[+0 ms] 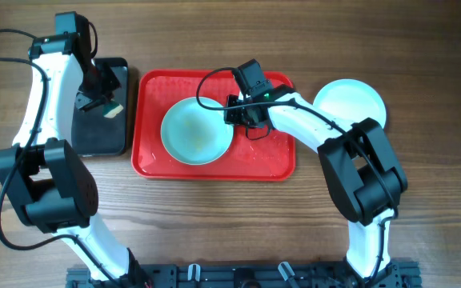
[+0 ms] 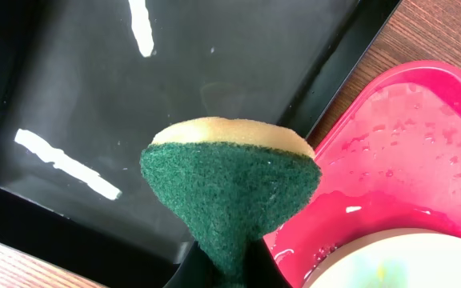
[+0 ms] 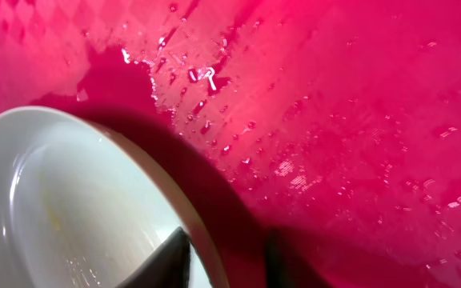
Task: Clean dirty plates on tray and stack at the side
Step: 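Grip the remaining teal-rimmed plate with right gripper, pull it to tray center, then bring the sponge in left gripper onto the remaining plate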
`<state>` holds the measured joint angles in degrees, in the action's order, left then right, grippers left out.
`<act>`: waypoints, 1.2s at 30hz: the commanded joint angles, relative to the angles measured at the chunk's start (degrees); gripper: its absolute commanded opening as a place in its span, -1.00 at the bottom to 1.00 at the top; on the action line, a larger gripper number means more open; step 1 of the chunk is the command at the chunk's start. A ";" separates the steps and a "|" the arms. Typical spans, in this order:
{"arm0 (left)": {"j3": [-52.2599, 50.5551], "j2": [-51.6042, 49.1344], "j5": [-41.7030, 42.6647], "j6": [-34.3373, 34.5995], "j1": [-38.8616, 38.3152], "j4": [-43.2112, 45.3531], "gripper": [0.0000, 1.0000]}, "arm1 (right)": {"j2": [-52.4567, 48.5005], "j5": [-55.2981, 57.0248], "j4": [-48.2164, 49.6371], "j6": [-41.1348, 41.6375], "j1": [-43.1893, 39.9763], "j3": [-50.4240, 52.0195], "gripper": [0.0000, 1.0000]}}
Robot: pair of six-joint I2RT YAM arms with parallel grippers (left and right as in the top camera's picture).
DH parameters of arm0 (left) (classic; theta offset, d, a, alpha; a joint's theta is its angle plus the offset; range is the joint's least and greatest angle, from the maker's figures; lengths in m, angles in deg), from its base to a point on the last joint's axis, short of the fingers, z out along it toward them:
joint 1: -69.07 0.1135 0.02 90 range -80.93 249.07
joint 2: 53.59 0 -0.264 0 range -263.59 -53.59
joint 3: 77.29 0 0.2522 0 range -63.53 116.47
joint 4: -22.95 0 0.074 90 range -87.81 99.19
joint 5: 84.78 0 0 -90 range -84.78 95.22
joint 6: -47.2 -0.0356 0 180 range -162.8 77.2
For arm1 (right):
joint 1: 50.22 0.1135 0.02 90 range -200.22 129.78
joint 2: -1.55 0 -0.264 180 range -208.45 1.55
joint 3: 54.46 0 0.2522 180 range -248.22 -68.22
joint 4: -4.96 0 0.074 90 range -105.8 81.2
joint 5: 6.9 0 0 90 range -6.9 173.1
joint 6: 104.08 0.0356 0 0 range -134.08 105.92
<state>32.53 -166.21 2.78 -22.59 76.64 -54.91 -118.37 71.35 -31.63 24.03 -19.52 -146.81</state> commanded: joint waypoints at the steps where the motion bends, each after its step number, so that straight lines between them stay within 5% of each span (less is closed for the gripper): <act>1: 0.17 -0.66 0.50 -0.28 0.04 0.02 -0.92 | -2.49 -0.50 -0.57 1.14 0.42 -0.28 -0.78; 2: 0.17 -0.68 0.50 -0.28 0.04 0.02 -0.92 | -2.49 -0.52 -0.57 1.18 0.42 -0.28 -0.91; 11: 0.15 -0.66 0.52 -0.28 0.04 -0.04 -0.92 | -2.43 -7.10 -4.85 8.52 0.42 -0.35 -0.91; 14: 0.15 -0.68 0.52 -0.28 0.04 -0.04 -0.92 | -2.34 -4.72 -4.61 4.28 0.04 -1.14 -0.50; 18: 0.15 -0.68 0.52 -0.31 -0.24 -0.04 -0.92 | -2.34 -0.59 -4.37 -1.77 -0.92 -2.86 -0.32; 25: -2.71 -0.68 2.47 -0.33 -3.34 1.75 -0.92 | -2.40 -0.02 -4.48 -2.62 -0.96 -3.28 -0.85; 32: -7.34 -0.68 4.24 -0.87 -7.98 5.77 -0.92 | -2.40 -0.28 -5.16 -2.56 -0.92 -3.26 -0.91; 36: -9.92 -0.68 8.74 -7.65 -11.85 10.54 -0.92 | -2.40 -1.77 -5.11 -3.65 -0.92 -3.26 -0.91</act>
<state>24.63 -166.21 6.93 -24.18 67.81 -47.23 -119.37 70.04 -36.41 21.89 -20.44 -149.01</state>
